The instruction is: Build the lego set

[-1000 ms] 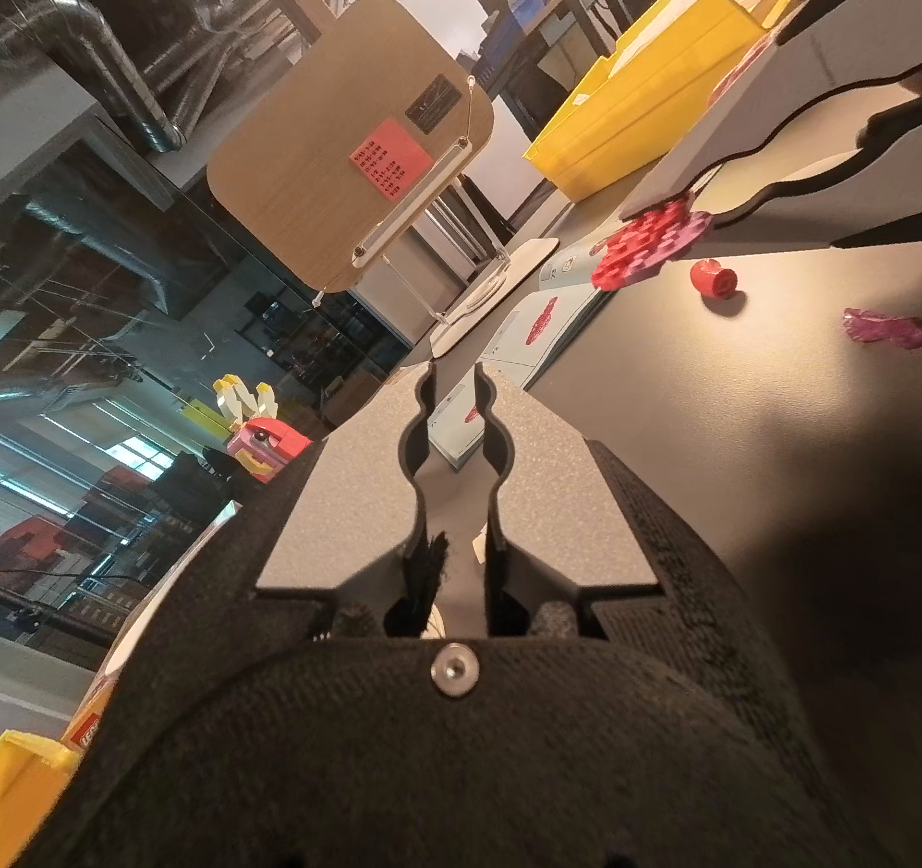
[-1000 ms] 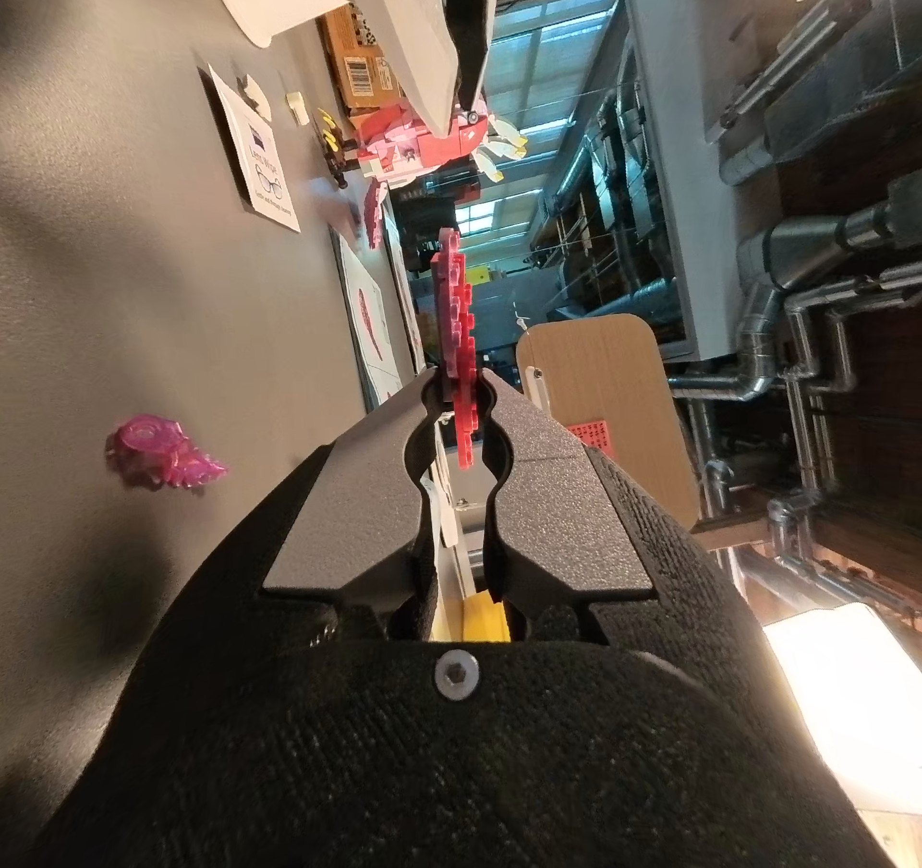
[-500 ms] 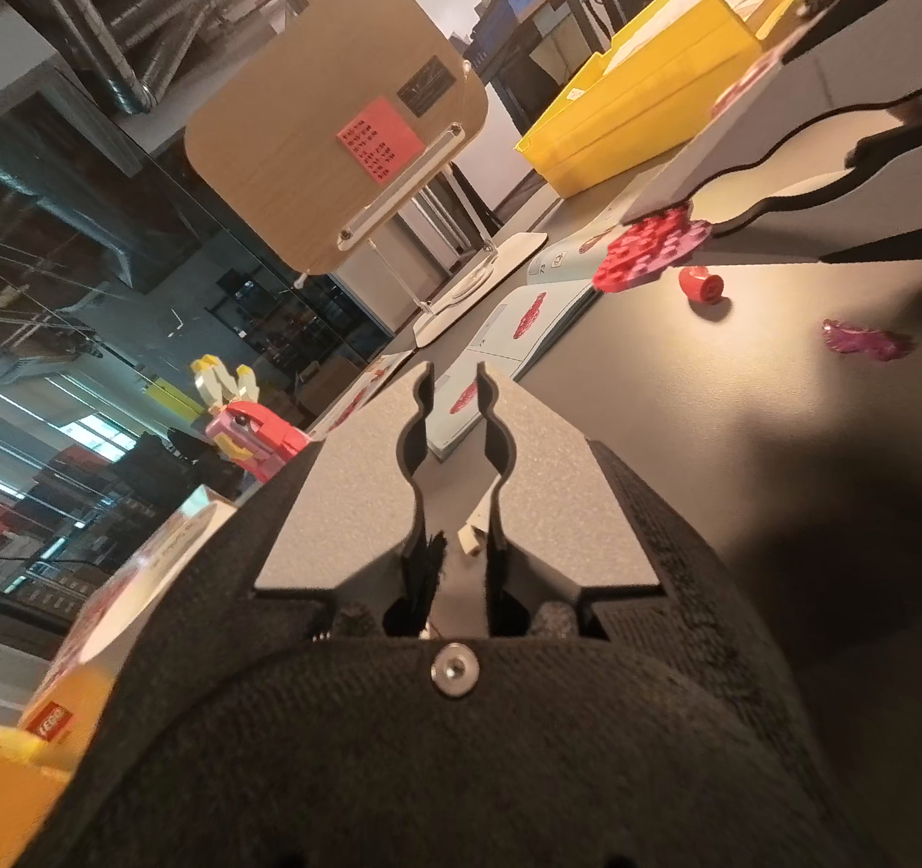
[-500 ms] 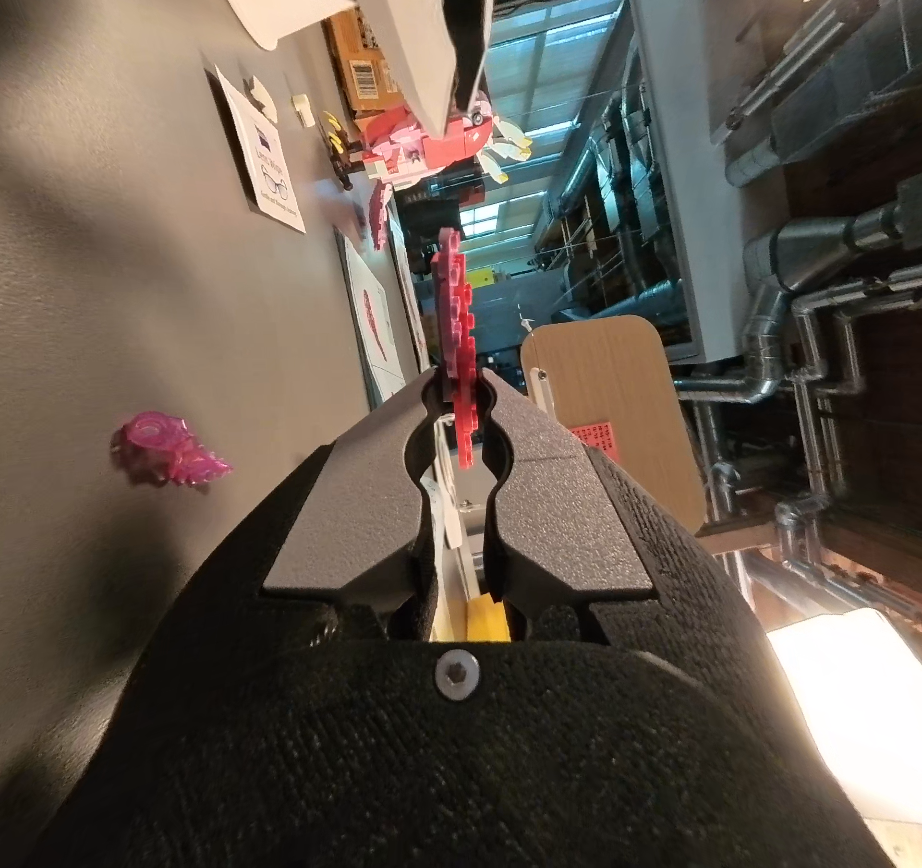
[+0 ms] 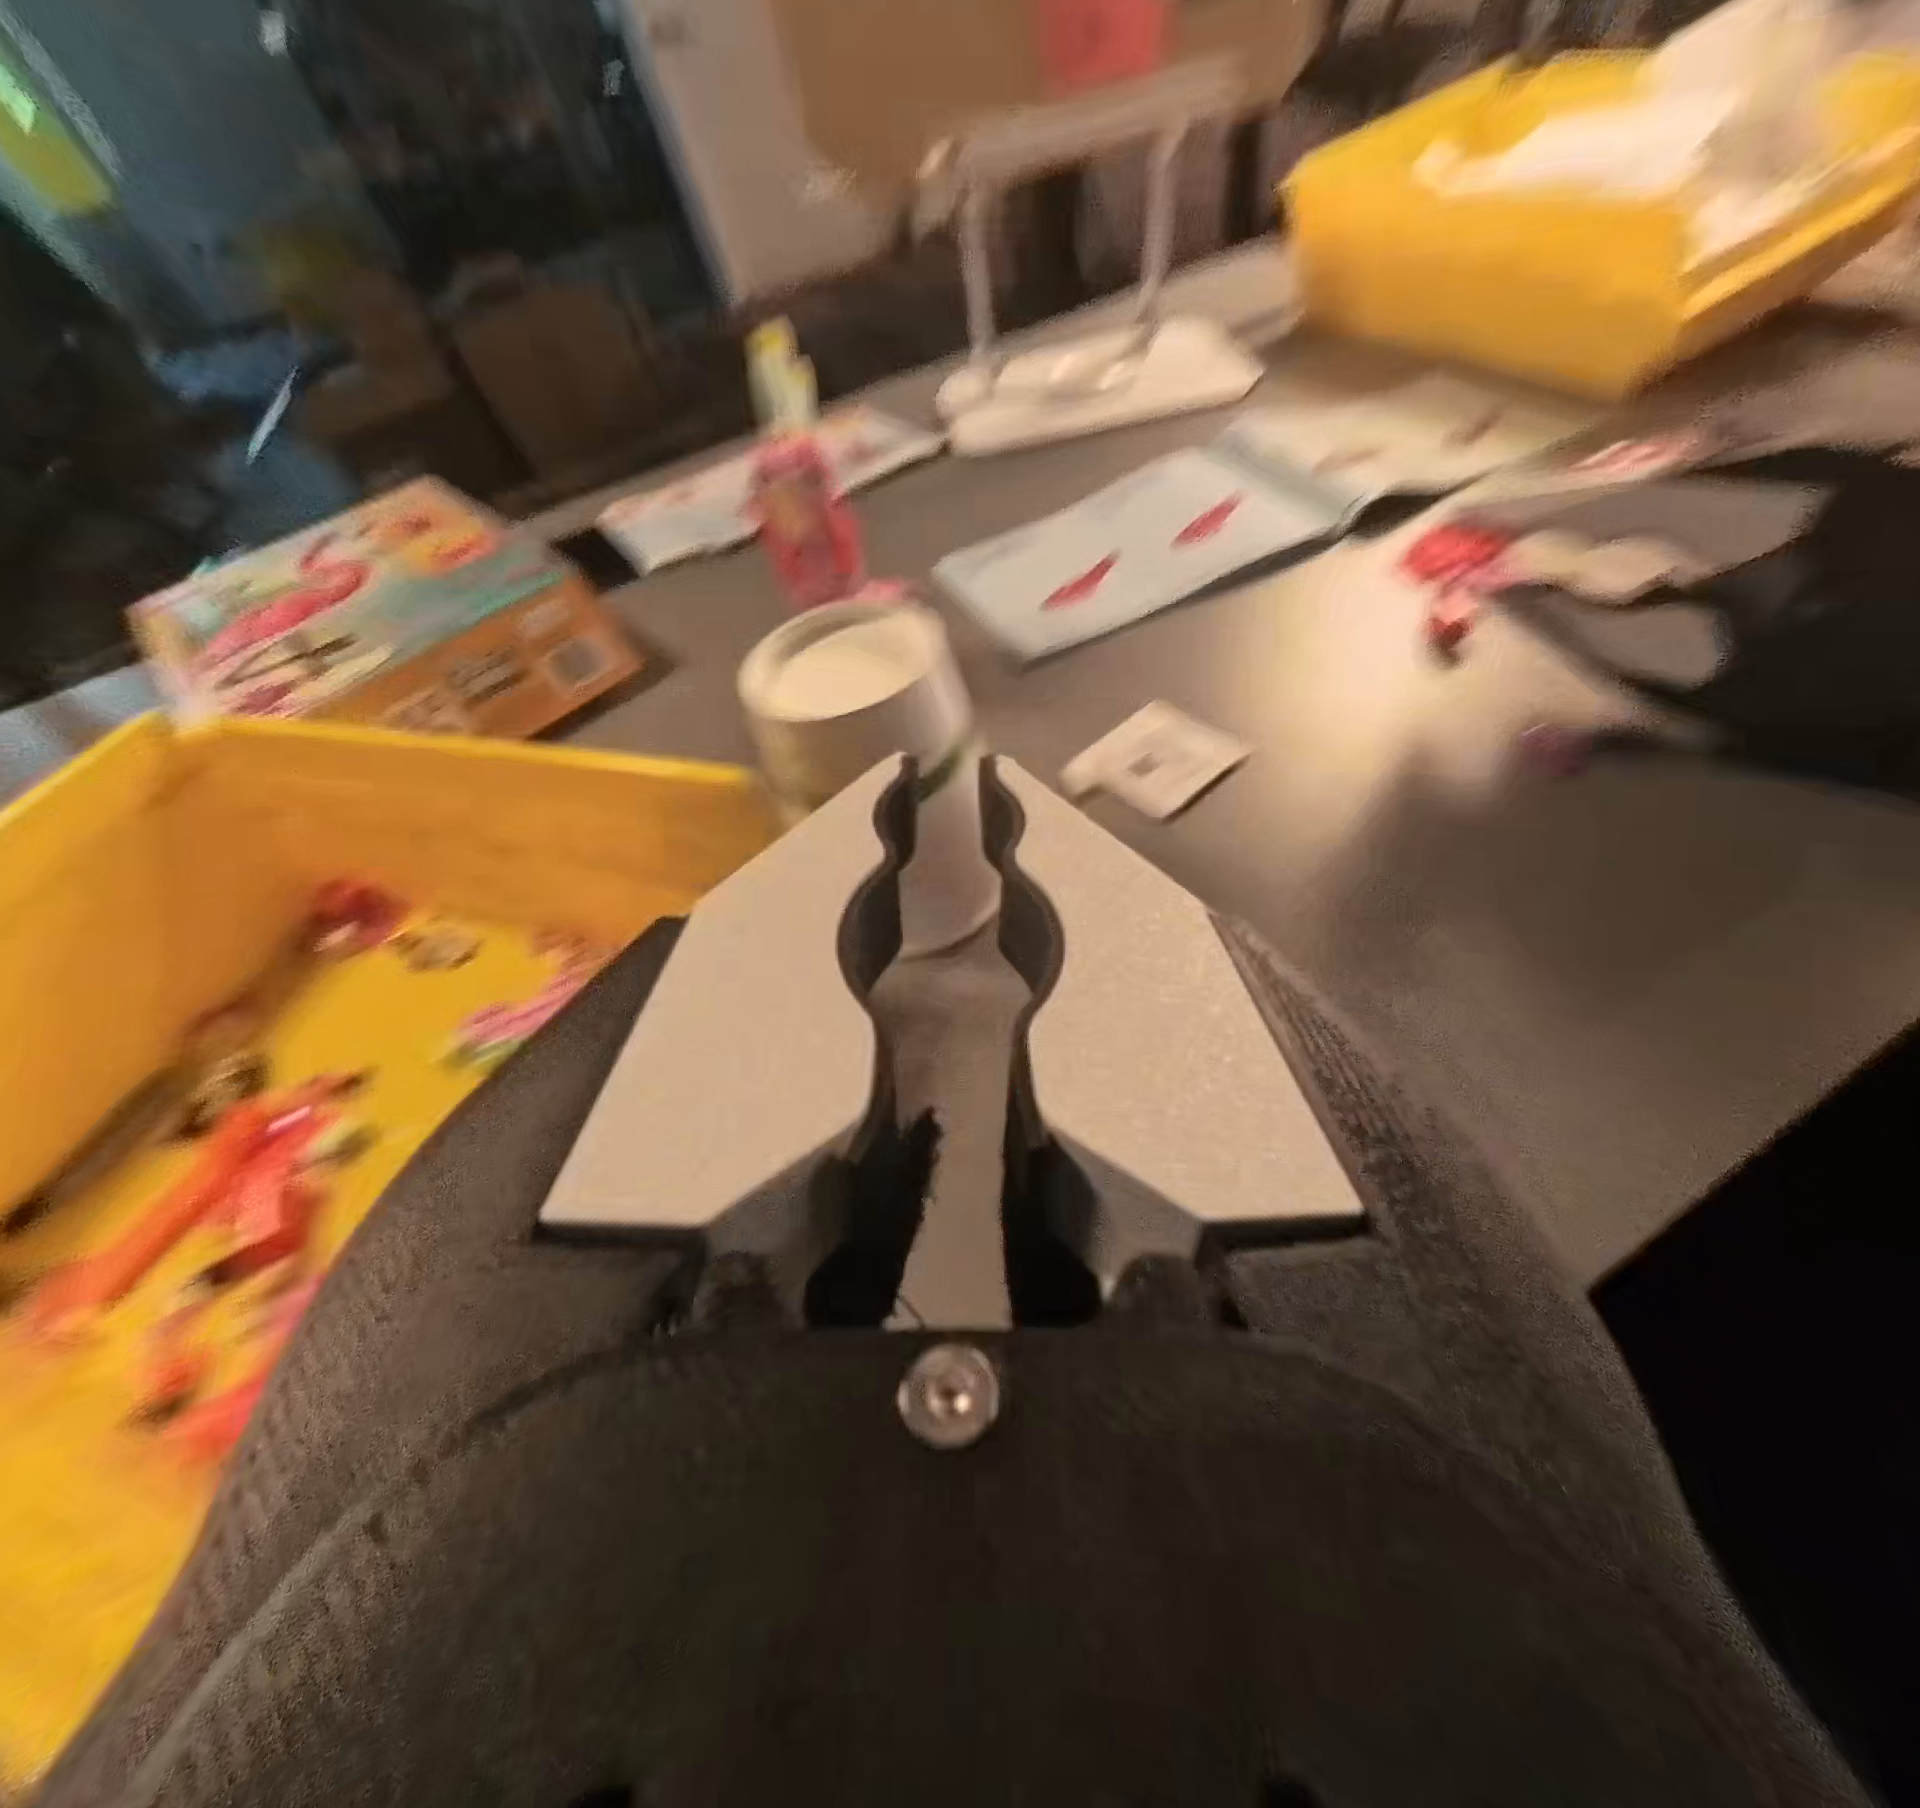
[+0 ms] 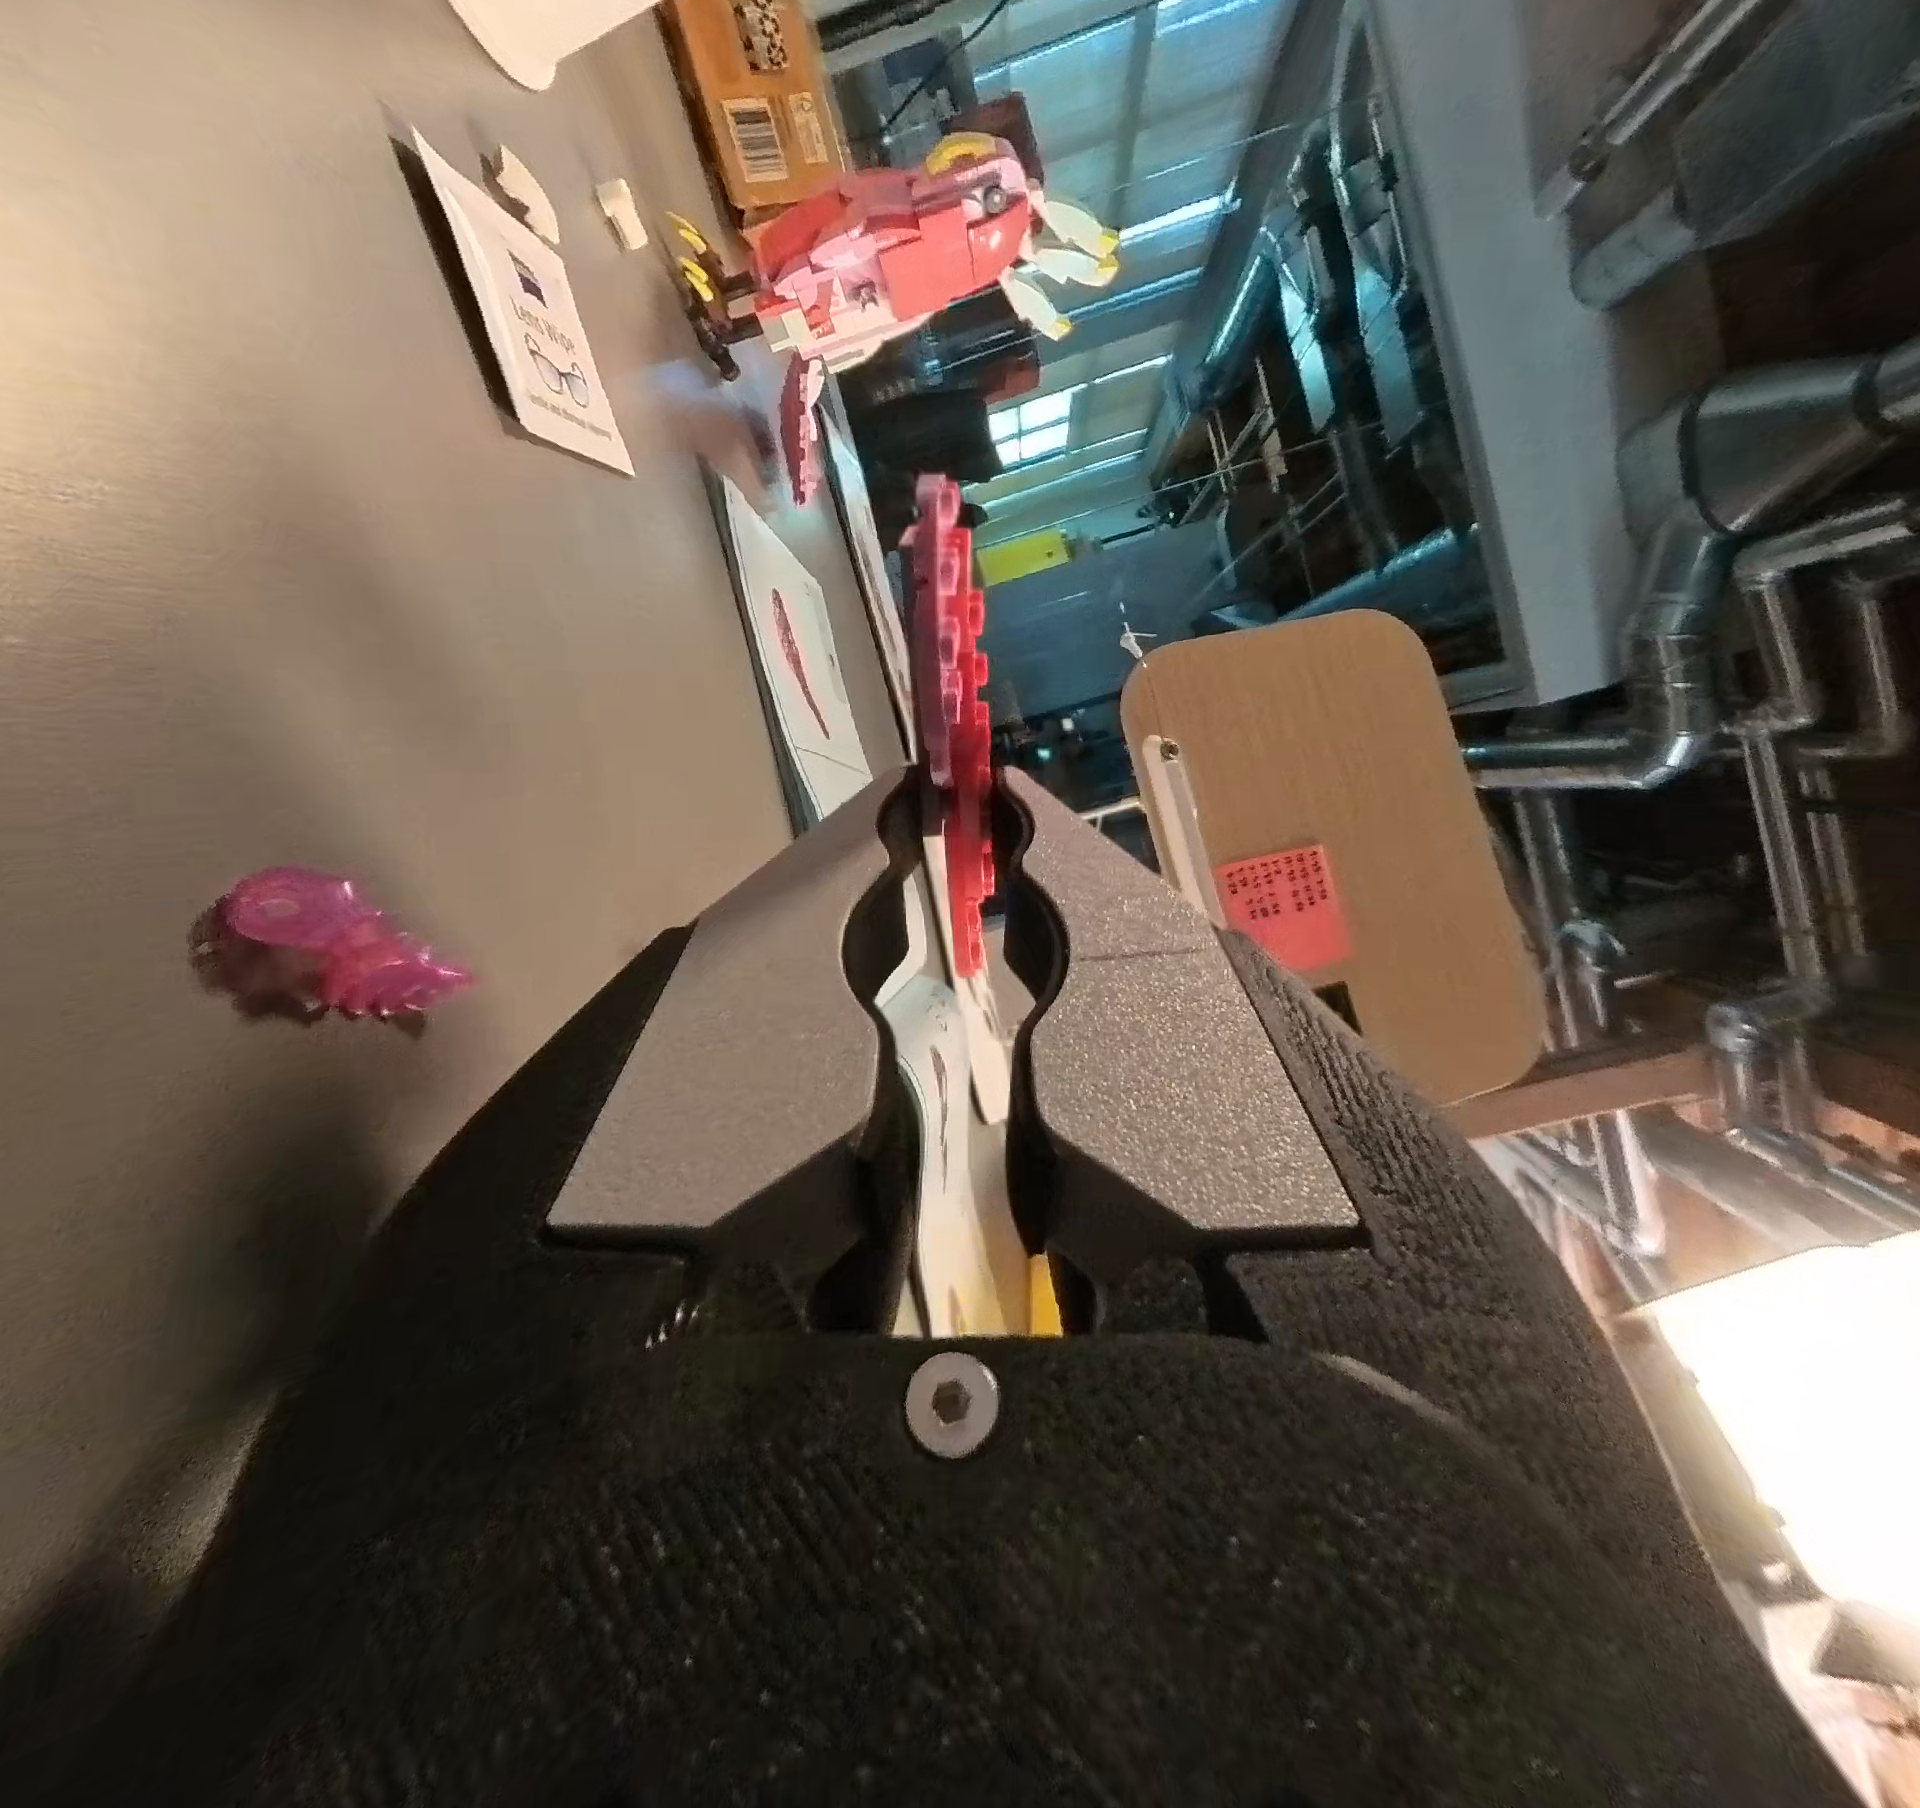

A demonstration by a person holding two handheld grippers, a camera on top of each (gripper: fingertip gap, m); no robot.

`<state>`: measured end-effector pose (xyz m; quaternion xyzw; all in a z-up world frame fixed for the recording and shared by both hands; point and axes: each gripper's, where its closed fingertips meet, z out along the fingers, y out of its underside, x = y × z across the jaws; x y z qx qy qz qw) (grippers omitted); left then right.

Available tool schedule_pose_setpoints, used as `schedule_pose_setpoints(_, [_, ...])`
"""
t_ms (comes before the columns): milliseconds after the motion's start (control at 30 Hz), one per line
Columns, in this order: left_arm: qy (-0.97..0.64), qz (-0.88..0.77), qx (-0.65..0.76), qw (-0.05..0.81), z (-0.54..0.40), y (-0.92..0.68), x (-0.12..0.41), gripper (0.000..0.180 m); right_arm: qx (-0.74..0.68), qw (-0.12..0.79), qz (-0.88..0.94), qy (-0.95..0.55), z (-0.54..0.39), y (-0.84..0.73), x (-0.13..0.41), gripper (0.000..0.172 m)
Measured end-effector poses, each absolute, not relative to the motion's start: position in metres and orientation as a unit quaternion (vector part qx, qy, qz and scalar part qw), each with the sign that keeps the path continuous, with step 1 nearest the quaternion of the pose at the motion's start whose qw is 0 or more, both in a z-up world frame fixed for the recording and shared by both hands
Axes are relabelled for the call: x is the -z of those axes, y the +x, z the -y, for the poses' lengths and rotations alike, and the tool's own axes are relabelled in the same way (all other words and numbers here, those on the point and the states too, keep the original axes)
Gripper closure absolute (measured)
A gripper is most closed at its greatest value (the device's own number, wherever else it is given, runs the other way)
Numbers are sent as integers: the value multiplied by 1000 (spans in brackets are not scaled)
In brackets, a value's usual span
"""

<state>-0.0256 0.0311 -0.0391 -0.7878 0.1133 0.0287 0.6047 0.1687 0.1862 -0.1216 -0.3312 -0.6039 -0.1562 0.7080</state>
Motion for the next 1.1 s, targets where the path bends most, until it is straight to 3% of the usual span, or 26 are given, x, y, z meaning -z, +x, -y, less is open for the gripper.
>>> schedule_pose_setpoints(133, [-897, -64, -115, 423, -42, -120, 62, 171, 158, 708, 603, -331, -186, 169, 121, 162])
schedule_pose_setpoints(300, [-980, 12, -76, 183, -45, -193, 120, 166, 156, 709, 599, -339, -188, 171, 121, 162])
schedule_pose_setpoints(433, [-996, 55, -19, 72, -35, -209, 153, 177, 155, 707, 599, -341, -189, 172, 122, 162])
schedule_pose_setpoints(1100, [-993, 112, -25, 36, -29, -229, 186, 174, 150, 702, 605, -344, -189, 171, 125, 162])
